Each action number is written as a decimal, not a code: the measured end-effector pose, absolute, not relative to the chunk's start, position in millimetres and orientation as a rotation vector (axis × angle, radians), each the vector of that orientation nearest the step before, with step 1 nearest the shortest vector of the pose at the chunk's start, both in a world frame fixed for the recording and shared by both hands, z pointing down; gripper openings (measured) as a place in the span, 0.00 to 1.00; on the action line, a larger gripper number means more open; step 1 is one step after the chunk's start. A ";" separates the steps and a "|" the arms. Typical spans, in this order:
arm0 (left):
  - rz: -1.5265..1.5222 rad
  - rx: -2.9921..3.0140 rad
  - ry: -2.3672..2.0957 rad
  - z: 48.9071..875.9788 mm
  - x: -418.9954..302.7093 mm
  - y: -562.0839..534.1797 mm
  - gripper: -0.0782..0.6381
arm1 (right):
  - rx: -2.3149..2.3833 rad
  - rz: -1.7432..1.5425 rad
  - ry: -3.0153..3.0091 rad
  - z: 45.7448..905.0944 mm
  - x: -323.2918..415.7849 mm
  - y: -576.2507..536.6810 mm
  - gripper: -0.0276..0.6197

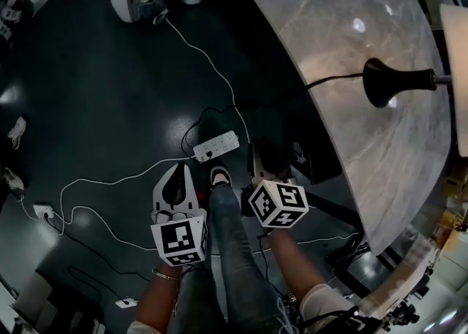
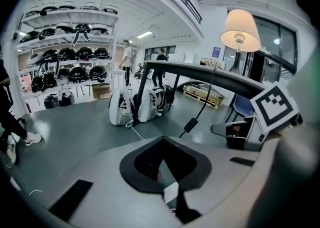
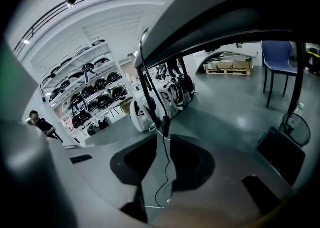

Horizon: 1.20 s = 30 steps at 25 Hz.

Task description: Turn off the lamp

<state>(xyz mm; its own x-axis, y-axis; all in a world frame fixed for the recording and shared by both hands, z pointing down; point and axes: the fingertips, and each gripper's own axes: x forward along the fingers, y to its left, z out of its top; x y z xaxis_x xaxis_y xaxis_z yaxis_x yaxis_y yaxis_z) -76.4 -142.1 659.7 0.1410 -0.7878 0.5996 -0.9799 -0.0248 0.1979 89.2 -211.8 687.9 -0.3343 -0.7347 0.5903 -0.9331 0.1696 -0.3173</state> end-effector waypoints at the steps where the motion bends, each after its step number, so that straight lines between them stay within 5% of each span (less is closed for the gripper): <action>1: 0.437 1.850 -1.695 660.1 -77.3 -143.8 0.10 | 1.585 0.930 -2.150 690.9 86.8 -217.5 0.15; 14: 0.428 1.788 -1.723 681.5 -77.9 -164.1 0.10 | 1.458 0.914 -2.132 730.9 76.6 -268.4 0.25; 30: 0.419 1.762 -1.724 693.8 -72.3 -183.7 0.10 | 1.403 0.936 -2.127 748.1 64.0 -293.0 0.25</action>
